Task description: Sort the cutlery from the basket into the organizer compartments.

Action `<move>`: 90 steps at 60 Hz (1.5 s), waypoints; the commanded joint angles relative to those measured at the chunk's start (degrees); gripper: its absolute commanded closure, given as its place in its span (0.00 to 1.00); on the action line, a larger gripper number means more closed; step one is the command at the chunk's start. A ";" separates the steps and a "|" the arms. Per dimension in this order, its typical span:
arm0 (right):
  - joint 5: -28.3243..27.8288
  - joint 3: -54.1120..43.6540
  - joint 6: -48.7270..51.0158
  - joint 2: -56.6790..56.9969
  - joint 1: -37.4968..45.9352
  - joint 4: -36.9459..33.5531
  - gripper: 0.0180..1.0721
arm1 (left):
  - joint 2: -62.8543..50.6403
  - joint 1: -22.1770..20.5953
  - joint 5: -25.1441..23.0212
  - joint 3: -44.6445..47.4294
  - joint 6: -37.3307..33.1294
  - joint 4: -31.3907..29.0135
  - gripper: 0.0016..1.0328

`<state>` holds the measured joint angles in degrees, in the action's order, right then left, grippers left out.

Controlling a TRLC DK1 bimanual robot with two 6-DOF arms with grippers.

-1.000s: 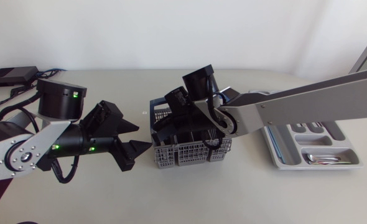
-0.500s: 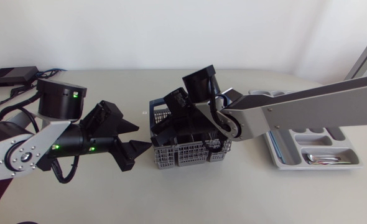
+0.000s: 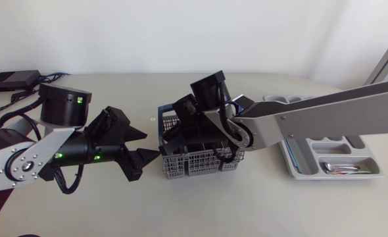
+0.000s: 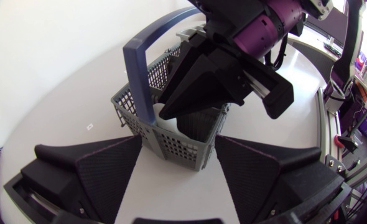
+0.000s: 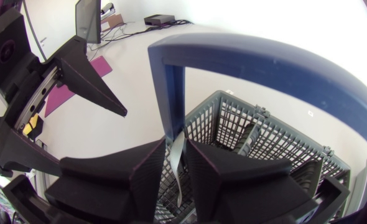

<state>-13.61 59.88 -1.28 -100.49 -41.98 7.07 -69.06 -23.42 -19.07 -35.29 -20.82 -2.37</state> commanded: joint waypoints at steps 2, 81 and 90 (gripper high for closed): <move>0.42 -0.55 0.14 -1.55 -0.83 -1.01 0.74 | -0.82 0.04 -0.35 0.57 0.08 0.44 0.22; 5.52 -6.88 0.14 7.24 -2.32 -0.92 0.95 | 0.68 0.39 -0.35 0.75 -0.10 0.00 0.22; 5.52 -9.16 -0.65 10.40 -2.85 -0.22 0.95 | 1.82 0.30 -0.27 1.01 -0.10 -0.53 0.22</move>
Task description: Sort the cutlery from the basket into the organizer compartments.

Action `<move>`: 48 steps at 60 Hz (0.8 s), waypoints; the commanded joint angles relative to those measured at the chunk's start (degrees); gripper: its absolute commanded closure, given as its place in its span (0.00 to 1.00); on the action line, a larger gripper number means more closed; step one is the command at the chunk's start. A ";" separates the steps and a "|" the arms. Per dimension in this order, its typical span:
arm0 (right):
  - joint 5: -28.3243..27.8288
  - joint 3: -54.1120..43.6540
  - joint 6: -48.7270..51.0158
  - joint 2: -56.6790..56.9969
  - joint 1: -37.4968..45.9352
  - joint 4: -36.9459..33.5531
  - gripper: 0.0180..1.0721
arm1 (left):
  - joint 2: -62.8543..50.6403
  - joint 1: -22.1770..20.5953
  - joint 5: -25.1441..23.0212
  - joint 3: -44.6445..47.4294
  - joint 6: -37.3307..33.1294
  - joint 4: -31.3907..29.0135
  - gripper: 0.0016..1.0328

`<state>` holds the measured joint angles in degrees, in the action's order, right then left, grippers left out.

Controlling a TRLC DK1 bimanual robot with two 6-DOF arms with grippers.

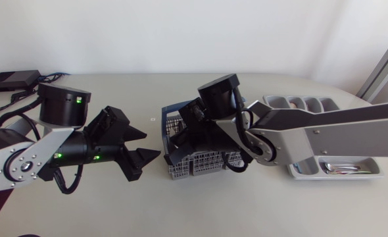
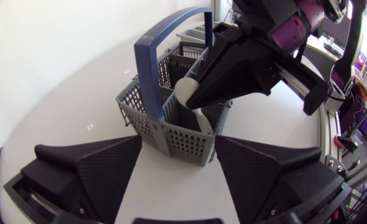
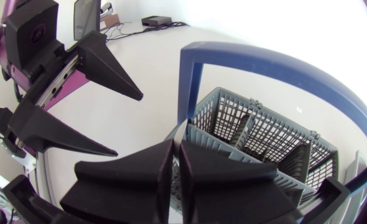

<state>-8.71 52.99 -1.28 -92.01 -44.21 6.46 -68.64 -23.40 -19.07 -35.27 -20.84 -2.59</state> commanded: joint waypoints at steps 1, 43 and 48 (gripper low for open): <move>0.62 -2.72 -0.83 2.45 -0.62 0.66 0.95 | 1.58 0.28 -0.27 1.08 -0.08 -0.40 0.22; -10.01 -3.69 -3.29 21.78 5.27 -4.09 0.95 | 3.34 -0.86 -0.18 1.08 0.36 -1.01 0.22; -10.98 -3.25 -3.29 23.80 7.12 -5.49 0.95 | 2.99 -1.04 -0.18 1.16 0.36 -0.49 0.22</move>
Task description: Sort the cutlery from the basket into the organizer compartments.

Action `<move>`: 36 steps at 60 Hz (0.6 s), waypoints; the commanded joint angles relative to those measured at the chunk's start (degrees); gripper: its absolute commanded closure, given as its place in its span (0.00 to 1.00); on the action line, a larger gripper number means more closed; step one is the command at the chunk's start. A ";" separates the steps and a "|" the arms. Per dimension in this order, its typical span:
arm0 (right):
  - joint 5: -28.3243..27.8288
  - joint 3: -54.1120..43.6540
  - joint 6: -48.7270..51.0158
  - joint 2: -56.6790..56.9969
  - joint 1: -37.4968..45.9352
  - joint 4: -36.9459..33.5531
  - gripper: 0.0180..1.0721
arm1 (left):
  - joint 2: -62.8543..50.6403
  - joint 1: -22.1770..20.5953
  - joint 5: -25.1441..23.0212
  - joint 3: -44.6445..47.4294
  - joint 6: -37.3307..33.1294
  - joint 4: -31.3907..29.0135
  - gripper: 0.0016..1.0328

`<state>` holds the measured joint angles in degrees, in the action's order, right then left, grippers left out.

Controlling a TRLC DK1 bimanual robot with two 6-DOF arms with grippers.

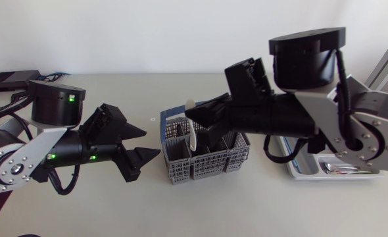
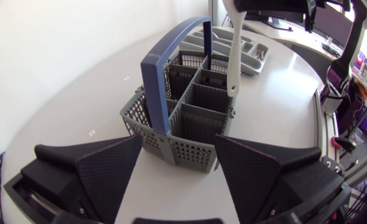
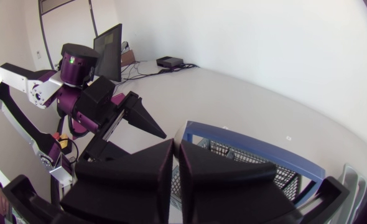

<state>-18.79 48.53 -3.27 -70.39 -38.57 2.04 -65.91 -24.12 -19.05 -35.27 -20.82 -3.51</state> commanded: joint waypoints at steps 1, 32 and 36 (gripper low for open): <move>-1.08 1.39 -1.30 2.63 1.92 -1.43 0.95 | 0.17 -0.31 -0.20 1.25 0.34 0.52 0.22; -6.79 -5.12 4.06 17.66 21.16 -13.21 0.95 | -0.80 -1.37 -0.20 0.90 0.52 1.13 0.20; -6.70 -6.08 7.31 18.62 24.86 -15.32 0.95 | -0.71 -1.28 -0.11 0.73 0.52 0.96 0.20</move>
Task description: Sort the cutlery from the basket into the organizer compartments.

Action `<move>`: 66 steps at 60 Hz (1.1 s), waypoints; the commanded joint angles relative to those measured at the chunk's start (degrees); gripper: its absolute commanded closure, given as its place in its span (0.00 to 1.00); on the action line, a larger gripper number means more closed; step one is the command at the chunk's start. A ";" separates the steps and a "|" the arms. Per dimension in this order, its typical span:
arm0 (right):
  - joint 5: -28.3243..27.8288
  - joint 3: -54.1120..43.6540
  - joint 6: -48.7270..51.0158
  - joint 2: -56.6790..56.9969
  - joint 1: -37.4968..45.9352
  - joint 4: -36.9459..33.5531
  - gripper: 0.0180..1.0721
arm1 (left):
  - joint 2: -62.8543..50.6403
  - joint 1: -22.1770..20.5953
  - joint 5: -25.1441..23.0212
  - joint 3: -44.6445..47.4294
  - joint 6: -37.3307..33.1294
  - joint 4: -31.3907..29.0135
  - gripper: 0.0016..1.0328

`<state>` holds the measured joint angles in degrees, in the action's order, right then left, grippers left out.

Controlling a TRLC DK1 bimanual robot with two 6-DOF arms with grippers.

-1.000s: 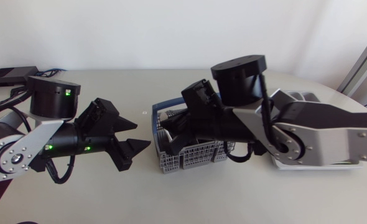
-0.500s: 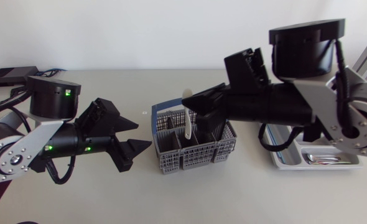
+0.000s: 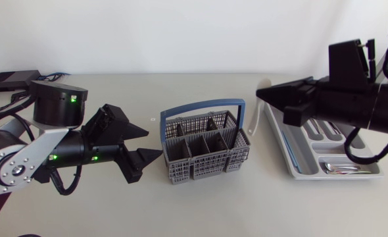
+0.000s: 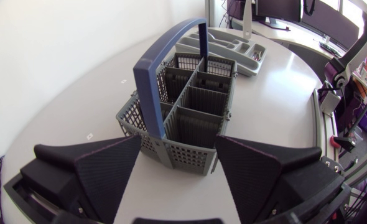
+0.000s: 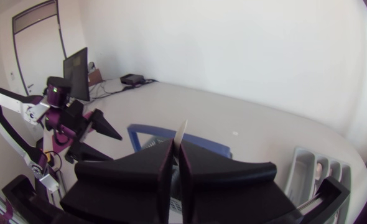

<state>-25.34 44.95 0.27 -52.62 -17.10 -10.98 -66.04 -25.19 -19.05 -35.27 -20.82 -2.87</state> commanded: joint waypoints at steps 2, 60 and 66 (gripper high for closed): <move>-0.15 -2.85 6.05 1.29 5.77 -3.69 0.95 | -0.58 -0.12 -0.11 0.64 0.52 0.24 0.19; -3.40 -9.62 54.83 -13.74 55.07 -1.76 0.95 | -1.20 1.20 0.15 -1.12 0.60 -1.96 0.08; -3.57 -9.79 56.50 -17.52 56.21 0.79 0.95 | -1.37 1.20 0.24 -1.38 0.60 -2.31 0.08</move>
<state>-28.53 36.56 53.47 -67.05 38.15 -11.99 -66.54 -24.43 -19.03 -35.29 -20.82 -4.60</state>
